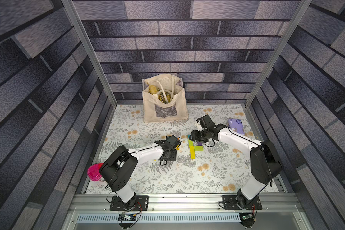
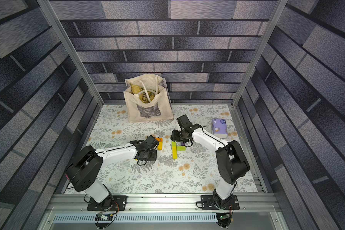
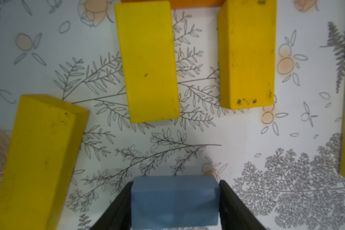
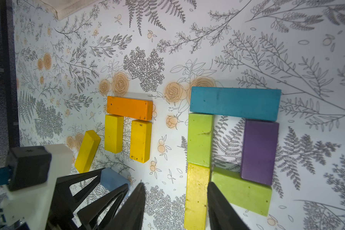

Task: Assemble the letter p with building blocks
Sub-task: Assemble the building block at the center of the board.

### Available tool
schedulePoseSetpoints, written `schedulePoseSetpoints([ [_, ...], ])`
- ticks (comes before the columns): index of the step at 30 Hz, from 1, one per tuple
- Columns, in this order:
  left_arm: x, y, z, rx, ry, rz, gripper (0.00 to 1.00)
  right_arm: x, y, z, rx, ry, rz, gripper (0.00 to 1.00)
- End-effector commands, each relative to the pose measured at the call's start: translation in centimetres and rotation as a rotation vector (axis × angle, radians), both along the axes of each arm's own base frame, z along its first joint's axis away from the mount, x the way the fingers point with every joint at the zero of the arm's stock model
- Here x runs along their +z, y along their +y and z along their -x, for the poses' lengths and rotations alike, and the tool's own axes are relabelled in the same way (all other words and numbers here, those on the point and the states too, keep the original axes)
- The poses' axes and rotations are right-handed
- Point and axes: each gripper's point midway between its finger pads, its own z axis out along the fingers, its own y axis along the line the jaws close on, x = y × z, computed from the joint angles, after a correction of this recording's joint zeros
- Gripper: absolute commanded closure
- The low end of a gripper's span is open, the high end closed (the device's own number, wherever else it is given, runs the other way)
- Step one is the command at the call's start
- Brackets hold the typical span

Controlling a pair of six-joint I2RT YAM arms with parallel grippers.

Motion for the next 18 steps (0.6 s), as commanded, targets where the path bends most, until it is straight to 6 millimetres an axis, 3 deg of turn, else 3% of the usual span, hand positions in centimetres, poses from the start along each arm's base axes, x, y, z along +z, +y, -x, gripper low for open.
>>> schedulePoseSetpoints([
  [1, -0.2, -0.1, -0.4, 0.007, -0.005, -0.025, 0.54, 0.4, -1.0, 0.1, -0.02, -0.015, 0.018, 0.47],
  [9, -0.1, -0.4, -0.5, 0.011, -0.005, -0.011, 0.32, 0.2, -1.1, 0.2, -0.02, -0.008, 0.022, 0.47],
  [12, 1.4, -0.6, -1.0, 0.009, -0.051, 0.01, 0.17, 0.2, -1.1, 0.3, -0.021, -0.008, 0.022, 0.47],
  [18, 5.4, 0.3, -2.1, 0.012, -0.179, 0.006, 0.0, 0.1, -1.2, 0.5, -0.024, 0.0, 0.022, 0.47],
])
